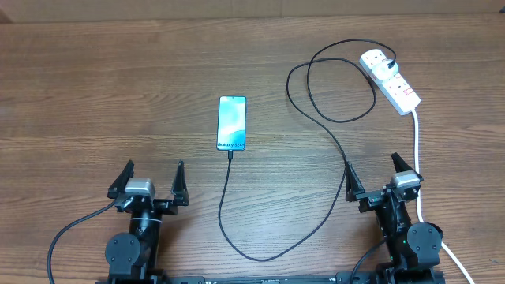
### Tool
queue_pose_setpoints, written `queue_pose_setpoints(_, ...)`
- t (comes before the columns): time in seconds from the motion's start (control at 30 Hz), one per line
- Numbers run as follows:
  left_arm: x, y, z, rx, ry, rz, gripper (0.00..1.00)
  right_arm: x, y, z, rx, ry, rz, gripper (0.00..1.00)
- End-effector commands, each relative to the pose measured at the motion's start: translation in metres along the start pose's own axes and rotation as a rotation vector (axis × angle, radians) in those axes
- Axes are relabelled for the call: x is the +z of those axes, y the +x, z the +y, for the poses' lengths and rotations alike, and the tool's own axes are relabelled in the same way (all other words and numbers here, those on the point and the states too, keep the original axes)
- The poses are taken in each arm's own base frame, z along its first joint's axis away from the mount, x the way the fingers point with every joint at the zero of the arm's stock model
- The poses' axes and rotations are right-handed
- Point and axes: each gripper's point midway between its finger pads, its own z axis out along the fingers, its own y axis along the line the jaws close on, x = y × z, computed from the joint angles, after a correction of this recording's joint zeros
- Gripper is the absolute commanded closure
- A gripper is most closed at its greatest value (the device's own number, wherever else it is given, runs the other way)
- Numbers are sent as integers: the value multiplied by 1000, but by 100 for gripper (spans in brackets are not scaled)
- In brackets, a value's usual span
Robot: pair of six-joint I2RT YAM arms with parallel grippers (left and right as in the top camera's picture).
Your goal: Plug charger to phone and switch on socket
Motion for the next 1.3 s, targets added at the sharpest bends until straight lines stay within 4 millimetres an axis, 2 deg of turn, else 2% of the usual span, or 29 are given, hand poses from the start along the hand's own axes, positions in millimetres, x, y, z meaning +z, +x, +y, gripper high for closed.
queue_pose_setpoints(0.0, 0, 8, 13, -44, -72, -3, 0, 0, 1, 2, -5, -9, -5, 0)
queue_pose_setpoints(0.2, -1, 24, 23, -42, -124, 63, 0, 0, 1, 2, -5, -9, -5, 0)
queue_pose_setpoints(0.4, -2, 24, 29, -42, -145, 62, 0, 0, 1, 2, -5, -9, -5, 0)
queue_pose_setpoints(0.9, -1, 26, 23, 47, -108, 76, 0, 0, 1, 2, -5, -9, -5, 0)
queue_pose_setpoints(1.27, -2, 25, 29, 47, -142, 72, 0, 0, 1, 2, -5, -9, -5, 0)
